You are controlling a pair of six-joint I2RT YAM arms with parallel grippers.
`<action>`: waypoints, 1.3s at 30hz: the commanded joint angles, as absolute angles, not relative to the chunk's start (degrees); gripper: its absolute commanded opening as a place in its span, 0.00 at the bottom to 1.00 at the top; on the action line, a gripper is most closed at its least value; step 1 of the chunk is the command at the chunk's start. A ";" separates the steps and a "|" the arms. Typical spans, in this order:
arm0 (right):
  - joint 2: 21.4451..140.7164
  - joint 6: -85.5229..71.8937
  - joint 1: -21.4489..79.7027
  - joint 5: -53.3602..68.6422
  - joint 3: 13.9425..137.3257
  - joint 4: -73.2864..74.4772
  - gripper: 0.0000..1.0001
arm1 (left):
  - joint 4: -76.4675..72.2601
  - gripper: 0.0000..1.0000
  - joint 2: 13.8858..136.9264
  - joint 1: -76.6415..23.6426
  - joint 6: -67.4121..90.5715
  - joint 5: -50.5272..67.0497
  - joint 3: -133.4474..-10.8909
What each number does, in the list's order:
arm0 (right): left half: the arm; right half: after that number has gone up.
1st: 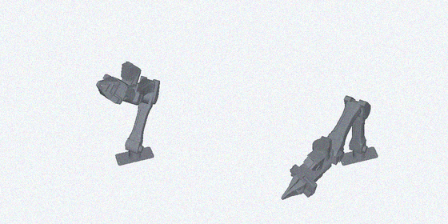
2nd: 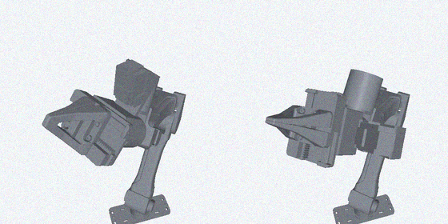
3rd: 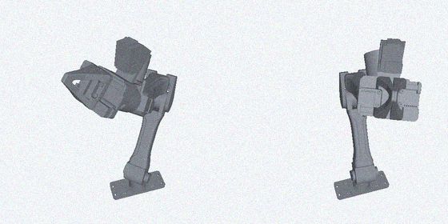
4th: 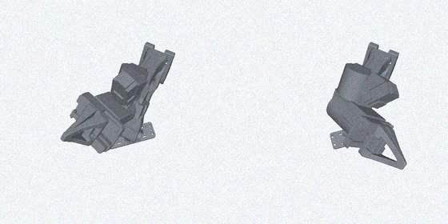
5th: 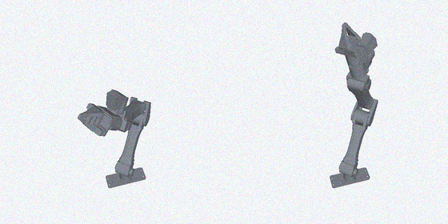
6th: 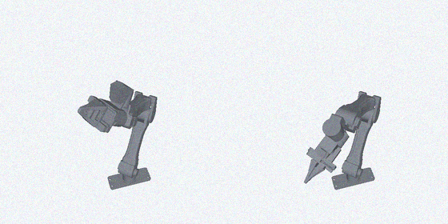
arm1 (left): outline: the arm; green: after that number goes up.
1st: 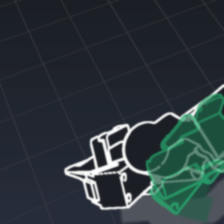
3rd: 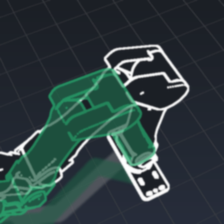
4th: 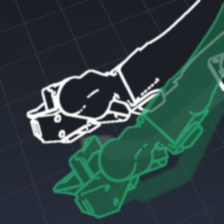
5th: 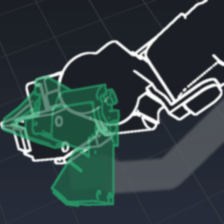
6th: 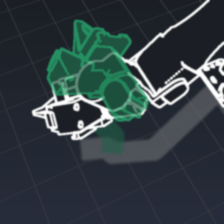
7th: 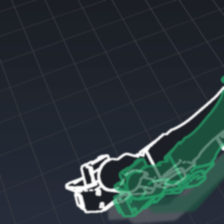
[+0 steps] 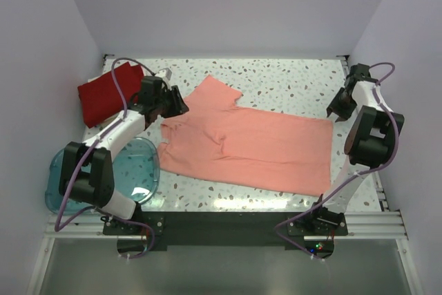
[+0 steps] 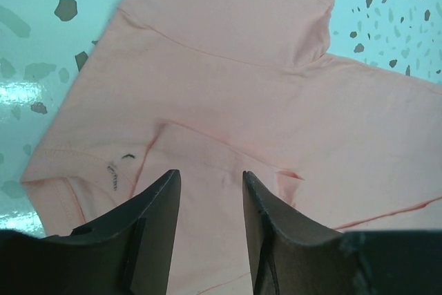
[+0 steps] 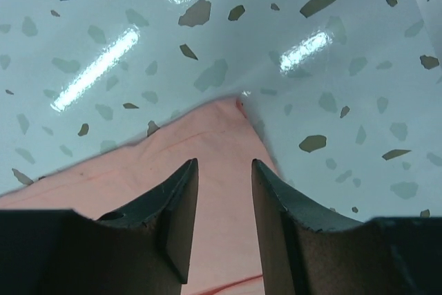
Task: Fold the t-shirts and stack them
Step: Fold the tshirt
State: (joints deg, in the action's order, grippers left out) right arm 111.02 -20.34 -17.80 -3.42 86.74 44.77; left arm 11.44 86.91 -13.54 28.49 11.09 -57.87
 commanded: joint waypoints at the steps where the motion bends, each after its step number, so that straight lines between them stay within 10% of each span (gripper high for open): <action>1: 113.19 -19.34 -18.11 -5.10 90.35 41.92 0.40 | 8.26 0.46 88.06 -13.71 27.25 11.43 -60.73; 17: 120.58 -18.72 -18.19 -7.12 90.61 40.17 0.36 | 9.05 0.46 94.57 -13.71 27.33 11.43 -66.62; 26: 122.17 -18.72 -18.19 -8.35 89.74 40.61 0.09 | 3.87 0.46 104.31 -13.71 22.77 11.08 -74.78; 39: 120.32 -18.02 -18.19 -8.70 87.19 43.24 0.08 | -2.81 0.49 129.53 -13.71 14.16 12.13 -98.07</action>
State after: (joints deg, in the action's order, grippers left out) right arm 120.22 -19.38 -17.89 -5.23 89.38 41.25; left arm 1.13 126.02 -13.56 18.61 10.92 -93.19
